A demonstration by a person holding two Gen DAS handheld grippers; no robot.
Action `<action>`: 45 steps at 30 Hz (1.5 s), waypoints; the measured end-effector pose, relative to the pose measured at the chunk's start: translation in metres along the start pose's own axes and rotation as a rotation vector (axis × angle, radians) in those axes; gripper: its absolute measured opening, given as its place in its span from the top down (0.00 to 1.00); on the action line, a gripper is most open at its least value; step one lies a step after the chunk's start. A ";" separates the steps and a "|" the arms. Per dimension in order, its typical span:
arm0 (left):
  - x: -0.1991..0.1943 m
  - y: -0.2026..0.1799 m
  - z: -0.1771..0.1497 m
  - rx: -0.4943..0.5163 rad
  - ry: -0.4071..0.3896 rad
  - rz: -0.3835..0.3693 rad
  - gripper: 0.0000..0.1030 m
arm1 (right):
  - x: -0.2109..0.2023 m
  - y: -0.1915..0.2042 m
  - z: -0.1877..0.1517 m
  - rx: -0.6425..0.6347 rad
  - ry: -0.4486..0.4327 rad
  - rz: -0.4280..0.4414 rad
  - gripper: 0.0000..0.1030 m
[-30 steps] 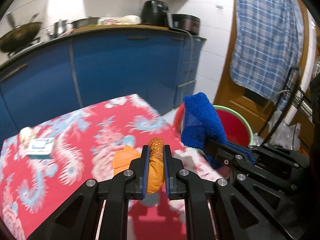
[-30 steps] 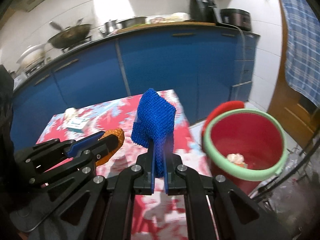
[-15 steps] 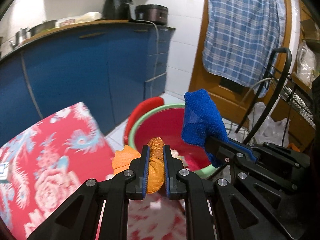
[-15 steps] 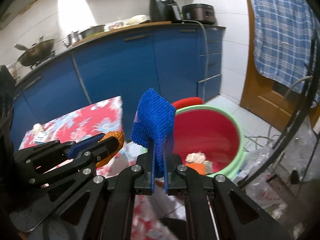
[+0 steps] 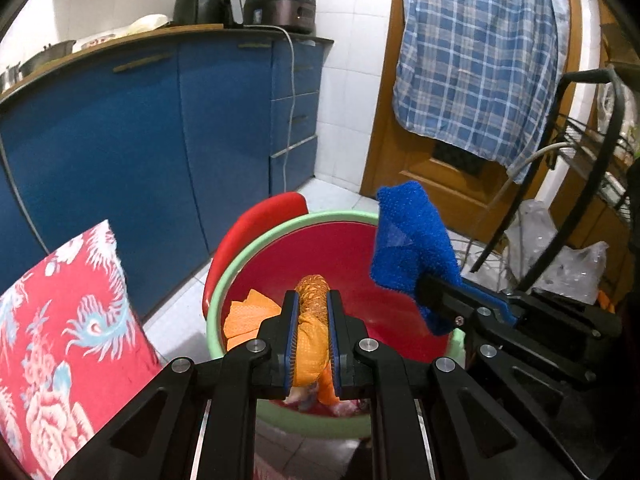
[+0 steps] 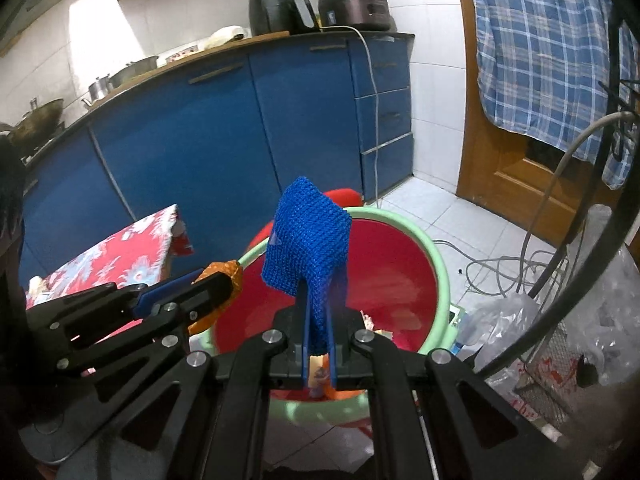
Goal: Collect trash
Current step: 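Carry sponge and mesh cloth over the red bucket and open both tools, then move both open tools back over the table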
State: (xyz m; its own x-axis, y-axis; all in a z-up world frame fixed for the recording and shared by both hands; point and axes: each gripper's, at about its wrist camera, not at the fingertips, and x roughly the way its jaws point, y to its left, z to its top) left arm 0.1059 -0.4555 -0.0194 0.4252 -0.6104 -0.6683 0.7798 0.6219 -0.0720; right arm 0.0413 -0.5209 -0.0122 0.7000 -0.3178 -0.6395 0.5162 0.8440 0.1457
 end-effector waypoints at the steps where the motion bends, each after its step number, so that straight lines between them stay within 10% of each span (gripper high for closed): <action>1: 0.004 -0.002 0.001 0.010 -0.003 0.017 0.84 | 0.004 -0.002 0.000 -0.007 0.000 -0.015 0.89; 19: 0.011 -0.005 0.001 0.033 -0.006 0.056 0.59 | 0.007 -0.025 -0.007 0.062 -0.010 -0.086 0.57; 45: -0.082 0.051 -0.041 -0.067 -0.039 0.124 0.59 | -0.049 0.050 -0.026 0.002 -0.017 0.008 0.51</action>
State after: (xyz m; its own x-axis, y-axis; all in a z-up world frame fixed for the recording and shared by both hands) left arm 0.0921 -0.3532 0.0015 0.5350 -0.5446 -0.6460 0.6884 0.7242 -0.0404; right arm 0.0200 -0.4519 0.0074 0.7122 -0.3182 -0.6257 0.5117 0.8456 0.1524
